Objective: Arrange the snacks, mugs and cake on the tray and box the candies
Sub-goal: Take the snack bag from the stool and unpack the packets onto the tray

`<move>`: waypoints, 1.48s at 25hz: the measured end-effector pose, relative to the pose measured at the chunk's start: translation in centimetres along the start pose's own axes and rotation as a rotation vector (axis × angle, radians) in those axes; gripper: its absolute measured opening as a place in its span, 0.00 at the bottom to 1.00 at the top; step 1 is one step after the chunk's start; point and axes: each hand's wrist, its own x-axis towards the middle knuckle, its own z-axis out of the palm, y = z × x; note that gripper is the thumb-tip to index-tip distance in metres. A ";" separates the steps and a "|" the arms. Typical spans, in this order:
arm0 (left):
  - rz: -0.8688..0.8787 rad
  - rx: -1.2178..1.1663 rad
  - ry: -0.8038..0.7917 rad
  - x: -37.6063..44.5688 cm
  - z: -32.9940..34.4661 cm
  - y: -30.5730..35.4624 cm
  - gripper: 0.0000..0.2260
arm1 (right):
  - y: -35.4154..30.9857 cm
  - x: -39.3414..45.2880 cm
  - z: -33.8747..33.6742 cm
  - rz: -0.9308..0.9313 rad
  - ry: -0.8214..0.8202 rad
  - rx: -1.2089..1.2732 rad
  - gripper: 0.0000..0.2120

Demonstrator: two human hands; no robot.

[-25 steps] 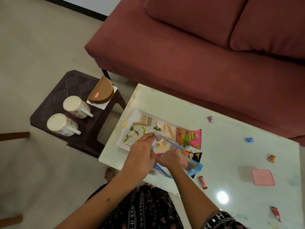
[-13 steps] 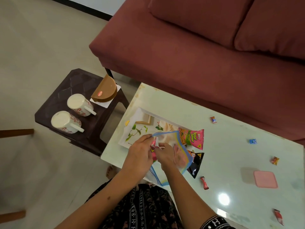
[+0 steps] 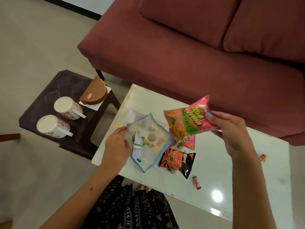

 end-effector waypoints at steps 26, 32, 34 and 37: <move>0.120 -0.129 0.001 -0.9 -0.5 0.7 0.17 | 8.5 1.7 7.7 -0.205 0.230 -0.181 0.06; 0.219 -0.180 -0.015 -2.6 -1.0 1.2 0.17 | 10.6 -1.0 16.9 0.112 -0.474 -1.077 0.23; 0.245 -0.213 -0.007 -3.4 -1.2 1.1 0.17 | 12.1 -0.2 18.6 0.183 -0.448 -1.058 0.24; 0.291 -0.223 0.008 -4.5 -1.3 0.8 0.16 | 14.0 -0.4 19.4 0.261 -0.372 -1.030 0.16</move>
